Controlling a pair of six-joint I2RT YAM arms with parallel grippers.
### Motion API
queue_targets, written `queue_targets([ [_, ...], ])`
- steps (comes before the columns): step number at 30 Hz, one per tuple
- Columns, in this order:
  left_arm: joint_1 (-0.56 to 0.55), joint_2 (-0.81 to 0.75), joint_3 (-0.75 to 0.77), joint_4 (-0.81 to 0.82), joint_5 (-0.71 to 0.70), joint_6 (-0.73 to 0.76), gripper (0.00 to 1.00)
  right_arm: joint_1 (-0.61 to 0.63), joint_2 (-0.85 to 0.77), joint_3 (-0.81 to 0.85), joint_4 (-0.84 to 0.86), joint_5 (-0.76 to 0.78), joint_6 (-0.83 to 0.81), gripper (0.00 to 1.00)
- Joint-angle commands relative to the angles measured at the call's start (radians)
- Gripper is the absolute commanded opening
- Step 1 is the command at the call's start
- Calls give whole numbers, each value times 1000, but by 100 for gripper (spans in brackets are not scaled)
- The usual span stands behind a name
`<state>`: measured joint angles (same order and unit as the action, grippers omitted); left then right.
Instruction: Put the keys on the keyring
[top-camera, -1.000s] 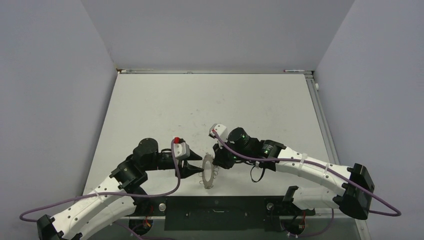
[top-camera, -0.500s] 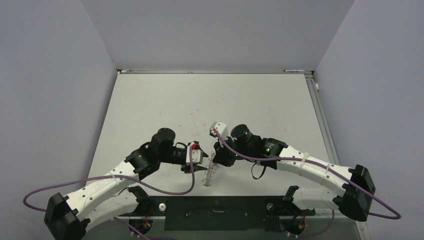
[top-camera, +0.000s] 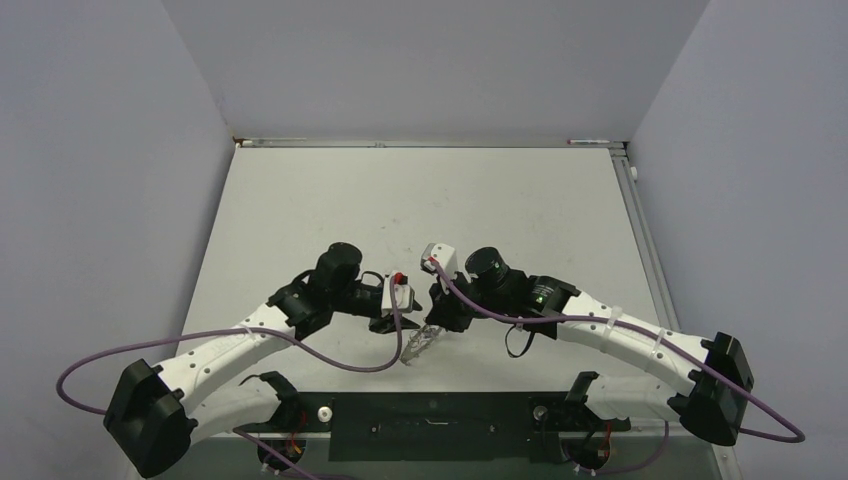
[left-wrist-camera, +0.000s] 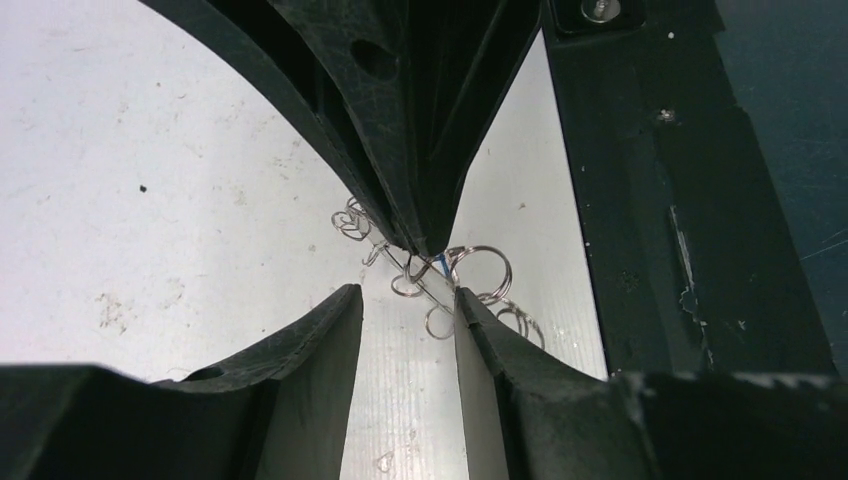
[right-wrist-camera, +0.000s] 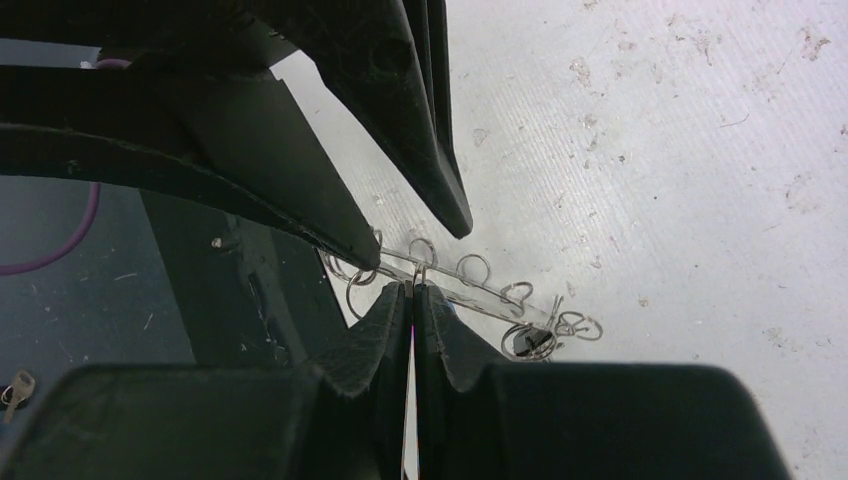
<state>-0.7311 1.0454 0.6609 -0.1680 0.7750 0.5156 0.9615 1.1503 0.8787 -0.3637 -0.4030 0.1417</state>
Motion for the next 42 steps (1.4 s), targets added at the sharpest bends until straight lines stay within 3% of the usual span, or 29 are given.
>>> queue_targets([
  [1, 4, 23, 22, 87, 92, -23, 36, -7, -32, 0, 68, -24, -14, 5],
  [9, 5, 35, -12, 187, 126, -64, 29, -7, -32, -7, 74, -29, -18, 5],
  [13, 4, 61, -2, 170, 120, -50, 24, -6, -30, -10, 78, -28, -21, 5],
  [33, 6, 97, 7, 96, 129, -7, 20, -9, -45, -20, 82, -28, -33, 5],
  [42, 6, 104, 4, 152, 148, -46, 0, -9, -44, -23, 91, -41, -34, 5],
])
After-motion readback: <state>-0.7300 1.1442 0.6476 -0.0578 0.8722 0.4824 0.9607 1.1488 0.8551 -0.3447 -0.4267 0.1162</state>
